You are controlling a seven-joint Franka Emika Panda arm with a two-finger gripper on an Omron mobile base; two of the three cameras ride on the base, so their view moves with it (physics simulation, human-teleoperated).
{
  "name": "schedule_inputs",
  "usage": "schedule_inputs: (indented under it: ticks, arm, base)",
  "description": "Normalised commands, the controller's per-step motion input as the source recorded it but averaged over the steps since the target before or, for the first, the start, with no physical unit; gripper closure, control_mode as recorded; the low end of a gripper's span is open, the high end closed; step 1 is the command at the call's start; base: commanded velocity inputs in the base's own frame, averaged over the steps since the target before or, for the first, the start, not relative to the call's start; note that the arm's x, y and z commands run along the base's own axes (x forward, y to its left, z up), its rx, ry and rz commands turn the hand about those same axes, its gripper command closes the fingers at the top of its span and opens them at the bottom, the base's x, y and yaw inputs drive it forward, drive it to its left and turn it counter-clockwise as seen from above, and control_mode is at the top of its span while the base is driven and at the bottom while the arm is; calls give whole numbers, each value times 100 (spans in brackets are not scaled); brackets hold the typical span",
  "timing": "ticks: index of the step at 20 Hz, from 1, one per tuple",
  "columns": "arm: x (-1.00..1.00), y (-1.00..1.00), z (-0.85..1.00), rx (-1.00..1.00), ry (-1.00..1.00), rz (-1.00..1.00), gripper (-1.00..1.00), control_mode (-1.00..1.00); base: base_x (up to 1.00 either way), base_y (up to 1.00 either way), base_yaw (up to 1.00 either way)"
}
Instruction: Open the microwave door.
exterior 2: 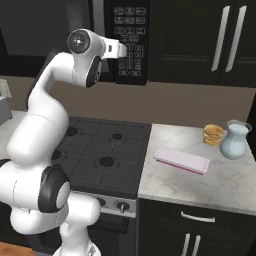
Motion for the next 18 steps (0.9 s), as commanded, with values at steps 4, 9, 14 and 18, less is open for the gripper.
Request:
schedule_inputs:
  ticks: [4,9,14,18]
  arm:
    - [28,0,-18,0,-8,0,100,-100]
    - [-72,-4,0,0,-1,3,100,-100]
    - [-100,-29,2,0,-1,7,100,-100]
    - [-100,-24,17,0,0,13,100,-100]
  base:
    - [0,0,0]
    - [0,0,0]
    - [0,0,0]
    - [0,0,0]
